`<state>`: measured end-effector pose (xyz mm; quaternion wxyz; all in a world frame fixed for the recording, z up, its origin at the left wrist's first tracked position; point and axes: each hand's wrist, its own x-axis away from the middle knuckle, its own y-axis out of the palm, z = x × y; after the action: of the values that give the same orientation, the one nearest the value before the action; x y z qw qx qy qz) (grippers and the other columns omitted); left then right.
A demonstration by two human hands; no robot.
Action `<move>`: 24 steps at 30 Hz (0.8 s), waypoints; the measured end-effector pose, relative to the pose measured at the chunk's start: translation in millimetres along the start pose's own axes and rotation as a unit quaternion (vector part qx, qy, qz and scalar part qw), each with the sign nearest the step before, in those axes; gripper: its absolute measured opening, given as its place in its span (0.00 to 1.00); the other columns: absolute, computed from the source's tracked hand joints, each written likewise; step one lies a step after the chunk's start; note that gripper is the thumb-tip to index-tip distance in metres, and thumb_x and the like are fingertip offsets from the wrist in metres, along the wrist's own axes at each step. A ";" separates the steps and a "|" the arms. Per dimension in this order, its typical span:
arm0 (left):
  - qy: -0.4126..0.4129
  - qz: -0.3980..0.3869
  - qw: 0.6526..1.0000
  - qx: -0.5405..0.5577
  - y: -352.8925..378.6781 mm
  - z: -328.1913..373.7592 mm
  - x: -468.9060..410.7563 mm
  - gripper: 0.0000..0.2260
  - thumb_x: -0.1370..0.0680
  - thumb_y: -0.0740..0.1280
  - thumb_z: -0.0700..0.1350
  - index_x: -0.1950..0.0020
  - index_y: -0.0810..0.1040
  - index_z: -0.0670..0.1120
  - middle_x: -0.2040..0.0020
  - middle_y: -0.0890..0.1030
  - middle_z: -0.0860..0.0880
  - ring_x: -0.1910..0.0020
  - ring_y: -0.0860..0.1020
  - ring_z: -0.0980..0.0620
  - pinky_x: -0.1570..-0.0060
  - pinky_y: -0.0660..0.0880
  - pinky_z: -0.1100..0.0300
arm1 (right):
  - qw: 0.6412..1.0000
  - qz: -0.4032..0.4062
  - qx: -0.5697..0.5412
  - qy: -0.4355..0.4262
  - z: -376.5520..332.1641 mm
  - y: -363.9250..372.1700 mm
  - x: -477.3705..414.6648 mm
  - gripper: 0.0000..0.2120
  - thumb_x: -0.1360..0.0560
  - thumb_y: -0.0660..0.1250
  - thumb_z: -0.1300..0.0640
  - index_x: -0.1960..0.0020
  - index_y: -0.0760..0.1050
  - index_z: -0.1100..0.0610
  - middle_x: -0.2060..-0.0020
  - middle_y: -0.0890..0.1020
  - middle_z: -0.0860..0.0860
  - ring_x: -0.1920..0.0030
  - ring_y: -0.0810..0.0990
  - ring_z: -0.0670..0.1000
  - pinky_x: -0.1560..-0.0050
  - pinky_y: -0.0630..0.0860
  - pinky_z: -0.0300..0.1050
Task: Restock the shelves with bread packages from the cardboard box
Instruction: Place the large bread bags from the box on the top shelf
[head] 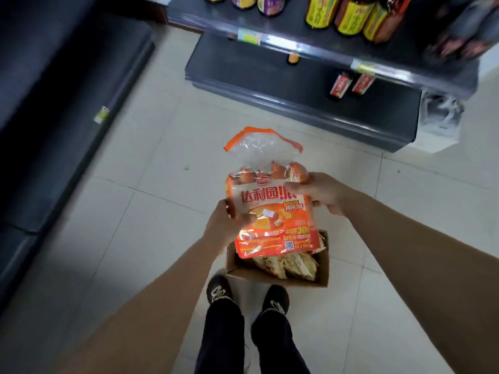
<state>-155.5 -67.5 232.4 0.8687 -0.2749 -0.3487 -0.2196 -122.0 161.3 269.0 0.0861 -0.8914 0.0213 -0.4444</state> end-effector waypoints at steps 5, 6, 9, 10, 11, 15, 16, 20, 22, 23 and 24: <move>0.026 0.109 0.989 0.100 -65.8 41.3 43.5 0.24 0.28 0.75 0.45 0.35 0.70 0.47 0.47 0.77 0.52 0.52 0.76 0.51 0.66 0.71 0.64 | 0.995 0.055 -0.059 -0.060 -79.3 26.9 31.9 0.33 0.34 0.77 0.48 0.37 0.65 0.57 0.45 0.81 0.54 0.47 0.81 0.54 0.46 0.78 0.52; 0.028 0.125 0.985 0.114 -80.9 47.1 50.0 0.24 0.28 0.75 0.45 0.35 0.70 0.47 0.47 0.77 0.52 0.53 0.75 0.51 0.68 0.71 0.64 | 0.993 0.059 -0.064 -0.078 -93.9 34.7 37.7 0.35 0.35 0.78 0.48 0.36 0.64 0.58 0.44 0.80 0.54 0.46 0.81 0.54 0.43 0.78 0.54; 0.042 0.166 0.973 0.153 -131.9 62.9 68.5 0.25 0.28 0.75 0.46 0.34 0.71 0.46 0.45 0.78 0.50 0.53 0.77 0.50 0.69 0.71 0.64 | 0.989 0.060 -0.051 -0.127 -139.2 63.1 53.5 0.30 0.33 0.78 0.53 0.37 0.67 0.56 0.45 0.81 0.53 0.48 0.82 0.53 0.44 0.78 0.55; 0.045 0.174 0.969 0.168 -150.8 65.7 72.4 0.25 0.28 0.75 0.46 0.34 0.71 0.46 0.44 0.79 0.49 0.53 0.77 0.50 0.69 0.71 0.63 | 0.987 0.057 -0.042 -0.146 -155.5 74.5 59.5 0.27 0.31 0.77 0.55 0.37 0.68 0.55 0.46 0.81 0.52 0.50 0.83 0.52 0.46 0.79 0.53; 0.047 0.185 0.964 0.182 -169.7 69.5 78.2 0.25 0.28 0.75 0.47 0.34 0.71 0.45 0.43 0.79 0.48 0.53 0.77 0.50 0.67 0.72 0.62 | 0.984 0.055 -0.030 -0.166 -172.0 86.3 65.6 0.24 0.29 0.75 0.56 0.37 0.69 0.54 0.47 0.81 0.50 0.51 0.82 0.50 0.49 0.79 0.50; 0.072 0.216 0.947 0.228 -250.2 80.1 97.9 0.28 0.28 0.75 0.47 0.33 0.67 0.44 0.44 0.75 0.48 0.51 0.76 0.49 0.59 0.74 0.56 | 0.973 0.056 0.013 -0.226 -238.5 138.2 87.3 0.24 0.26 0.71 0.53 0.32 0.68 0.44 0.49 0.79 0.45 0.48 0.80 0.51 0.47 0.78 0.52; 0.085 0.224 0.942 0.236 -271.5 81.9 102.3 0.28 0.29 0.76 0.47 0.34 0.67 0.43 0.45 0.74 0.48 0.51 0.75 0.49 0.58 0.73 0.55 | 0.969 0.059 0.020 -0.237 -255.2 151.4 91.5 0.25 0.26 0.71 0.52 0.31 0.68 0.43 0.47 0.79 0.46 0.47 0.80 0.51 0.47 0.78 0.52; 0.127 0.245 0.932 0.235 -360.1 82.4 124.0 0.29 0.31 0.77 0.48 0.36 0.68 0.44 0.44 0.74 0.50 0.48 0.75 0.49 0.51 0.75 0.53 | 0.956 0.088 0.025 -0.278 -320.6 207.6 108.9 0.28 0.26 0.71 0.53 0.29 0.66 0.47 0.44 0.77 0.50 0.49 0.79 0.50 0.53 0.76 0.47; 0.148 0.255 0.928 0.229 -401.9 84.4 133.6 0.27 0.30 0.77 0.49 0.36 0.69 0.45 0.43 0.76 0.50 0.47 0.77 0.49 0.47 0.76 0.52 | 0.953 0.107 0.006 -0.284 -352.1 233.9 114.6 0.26 0.27 0.73 0.53 0.32 0.68 0.51 0.46 0.77 0.51 0.50 0.79 0.51 0.52 0.77 0.49; 0.160 0.261 0.924 0.228 -420.6 85.7 139.0 0.25 0.29 0.76 0.47 0.37 0.69 0.45 0.42 0.76 0.49 0.47 0.77 0.49 0.45 0.76 0.52 | 0.951 0.110 -0.004 -0.288 -366.9 245.6 117.0 0.21 0.27 0.73 0.53 0.37 0.70 0.53 0.47 0.78 0.51 0.50 0.79 0.51 0.49 0.78 0.51; 0.175 0.266 0.920 0.229 -438.9 87.2 142.3 0.23 0.29 0.75 0.45 0.38 0.70 0.45 0.43 0.77 0.49 0.47 0.77 0.49 0.44 0.76 0.52 | 0.949 0.111 -0.010 -0.296 -381.7 256.5 118.3 0.18 0.28 0.73 0.54 0.42 0.71 0.54 0.48 0.79 0.51 0.51 0.80 0.52 0.48 0.79 0.53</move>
<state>-355.4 -369.8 531.0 0.9815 -0.1083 -0.1460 0.0603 -344.5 -156.0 543.3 0.1287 -0.9756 0.0982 -0.1481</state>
